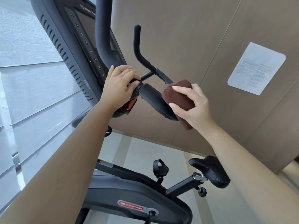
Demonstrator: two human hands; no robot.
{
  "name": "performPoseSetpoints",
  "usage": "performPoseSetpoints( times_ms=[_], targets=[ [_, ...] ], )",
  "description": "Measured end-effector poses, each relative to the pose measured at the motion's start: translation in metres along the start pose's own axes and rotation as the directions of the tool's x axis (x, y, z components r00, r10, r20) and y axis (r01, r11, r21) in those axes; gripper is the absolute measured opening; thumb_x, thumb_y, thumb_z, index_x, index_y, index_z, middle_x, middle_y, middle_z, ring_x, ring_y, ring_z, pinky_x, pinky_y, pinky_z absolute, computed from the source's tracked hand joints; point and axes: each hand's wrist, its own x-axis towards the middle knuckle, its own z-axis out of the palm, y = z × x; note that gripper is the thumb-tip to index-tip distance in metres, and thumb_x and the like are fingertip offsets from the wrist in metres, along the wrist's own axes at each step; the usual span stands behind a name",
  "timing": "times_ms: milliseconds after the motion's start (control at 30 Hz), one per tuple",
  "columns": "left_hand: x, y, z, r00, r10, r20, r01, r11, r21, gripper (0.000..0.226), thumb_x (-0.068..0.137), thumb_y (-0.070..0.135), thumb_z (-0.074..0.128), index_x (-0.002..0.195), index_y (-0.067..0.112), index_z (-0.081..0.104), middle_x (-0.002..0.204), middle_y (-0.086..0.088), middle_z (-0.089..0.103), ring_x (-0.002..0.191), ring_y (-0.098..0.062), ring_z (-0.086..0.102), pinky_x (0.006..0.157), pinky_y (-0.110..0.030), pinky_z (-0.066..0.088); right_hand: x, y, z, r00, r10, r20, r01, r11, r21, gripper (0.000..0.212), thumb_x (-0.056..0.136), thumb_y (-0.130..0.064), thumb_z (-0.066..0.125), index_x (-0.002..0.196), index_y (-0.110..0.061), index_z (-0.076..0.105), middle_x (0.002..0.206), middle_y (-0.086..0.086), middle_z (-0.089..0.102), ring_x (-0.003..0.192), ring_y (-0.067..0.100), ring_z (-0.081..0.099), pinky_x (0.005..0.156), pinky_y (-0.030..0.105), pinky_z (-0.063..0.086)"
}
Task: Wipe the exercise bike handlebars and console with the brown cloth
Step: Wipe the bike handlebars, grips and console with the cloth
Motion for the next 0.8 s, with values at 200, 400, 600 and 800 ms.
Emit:
performPoseSetpoints(
  times_ms=[200,400,600,800],
  targets=[
    [0.000,0.010,-0.003,1.000,0.009,0.023,-0.008,1.000,-0.030,0.015,0.089,0.013,0.054,0.096,0.008,0.066,0.105,-0.005,0.066,0.118,-0.028,0.046,0.104,-0.054,0.017,-0.005,-0.018,0.017,0.952,-0.253,0.170,0.293,0.914,-0.280,0.037,0.071,-0.027,0.073,0.107,-0.020,0.068,0.101,0.018,0.057,0.088,0.034,0.056,0.067,0.045,0.055],
    [0.008,0.017,0.001,0.997,-0.014,0.071,0.014,1.000,-0.001,0.016,0.088,0.015,0.054,0.093,0.006,0.066,0.104,-0.006,0.067,0.118,-0.029,0.046,0.102,-0.056,0.022,-0.029,0.020,0.002,0.995,-0.082,0.057,0.084,0.995,-0.046,0.035,0.071,-0.022,0.073,0.106,-0.021,0.068,0.101,0.011,0.055,0.093,0.018,0.057,0.079,0.026,0.051],
    [0.001,0.028,0.003,0.987,-0.107,0.121,0.106,0.994,0.019,0.032,0.086,0.032,0.048,0.097,0.007,0.065,0.110,-0.009,0.064,0.126,-0.030,0.040,0.103,-0.060,0.023,-0.083,0.023,0.019,0.791,0.581,-0.192,-0.416,0.741,0.527,0.028,0.073,-0.036,0.066,0.097,-0.048,0.062,0.100,-0.028,0.065,0.097,-0.005,0.059,0.075,0.005,0.044],
    [-0.015,0.056,0.016,0.984,0.089,0.153,-0.089,0.996,-0.008,0.021,0.089,0.016,0.052,0.102,0.005,0.065,0.115,-0.011,0.064,0.121,-0.031,0.048,0.094,-0.046,0.031,-0.107,0.001,0.047,0.437,0.899,0.001,-0.527,0.255,0.810,0.024,0.074,-0.050,0.065,0.097,-0.048,0.059,0.111,-0.008,0.063,0.100,0.017,0.062,0.068,0.026,0.054]
  ],
)
